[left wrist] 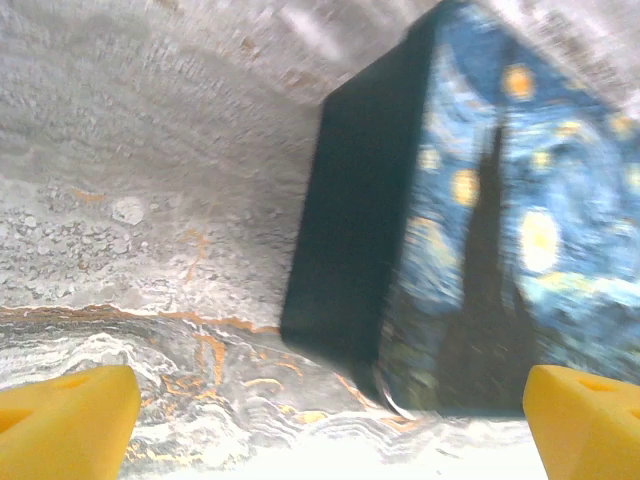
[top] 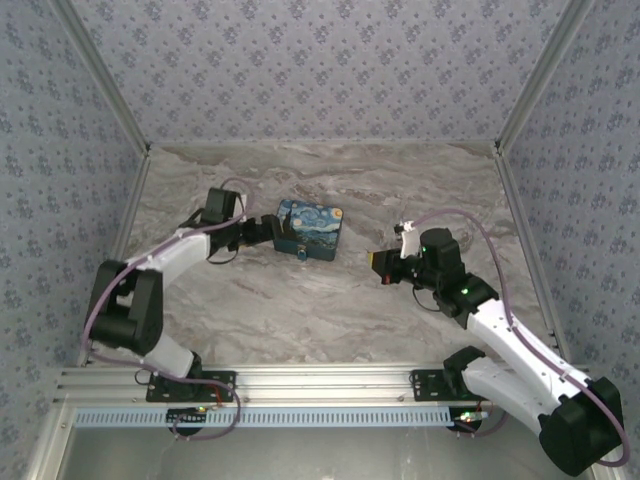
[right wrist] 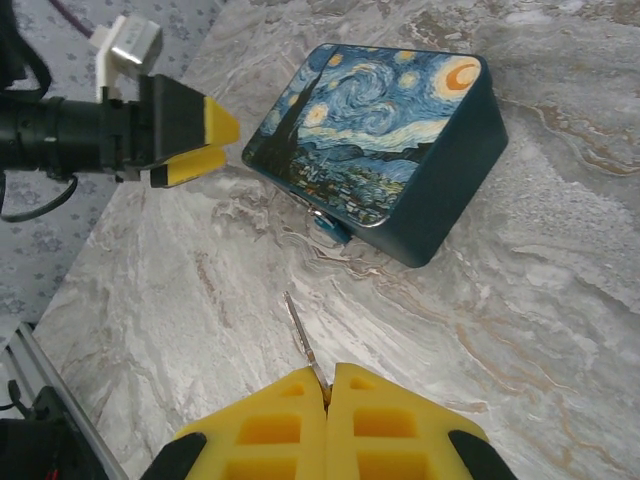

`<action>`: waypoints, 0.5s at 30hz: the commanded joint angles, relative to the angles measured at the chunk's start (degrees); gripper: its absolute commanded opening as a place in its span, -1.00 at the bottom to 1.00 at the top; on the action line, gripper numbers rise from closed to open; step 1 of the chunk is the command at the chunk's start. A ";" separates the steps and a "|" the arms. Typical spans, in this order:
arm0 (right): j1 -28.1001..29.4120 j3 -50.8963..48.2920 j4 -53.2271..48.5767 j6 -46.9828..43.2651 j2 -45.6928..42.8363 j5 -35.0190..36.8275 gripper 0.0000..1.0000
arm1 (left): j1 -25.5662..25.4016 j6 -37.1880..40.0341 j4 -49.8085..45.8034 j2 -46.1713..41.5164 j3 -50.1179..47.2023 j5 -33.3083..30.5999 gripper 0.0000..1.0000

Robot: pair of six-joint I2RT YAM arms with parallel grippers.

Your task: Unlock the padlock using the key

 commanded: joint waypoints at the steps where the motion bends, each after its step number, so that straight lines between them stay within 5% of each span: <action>1: 0.26 -1.20 5.28 1.28 0.36 -2.42 -1.00 | -0.75 3.17 9.67 -8.29 -6.06 3.15 0.97; 8: 2.45 0.30 19.08 6.09 11.08 -6.31 -1.00 | -6.12 7.19 20.44 -20.19 -19.11 5.25 0.99; 15: 3.44 8.32 28.38 9.66 27.43 -8.26 -1.00 | -7.43 1.74 35.12 -22.20 -29.28 2.01 0.99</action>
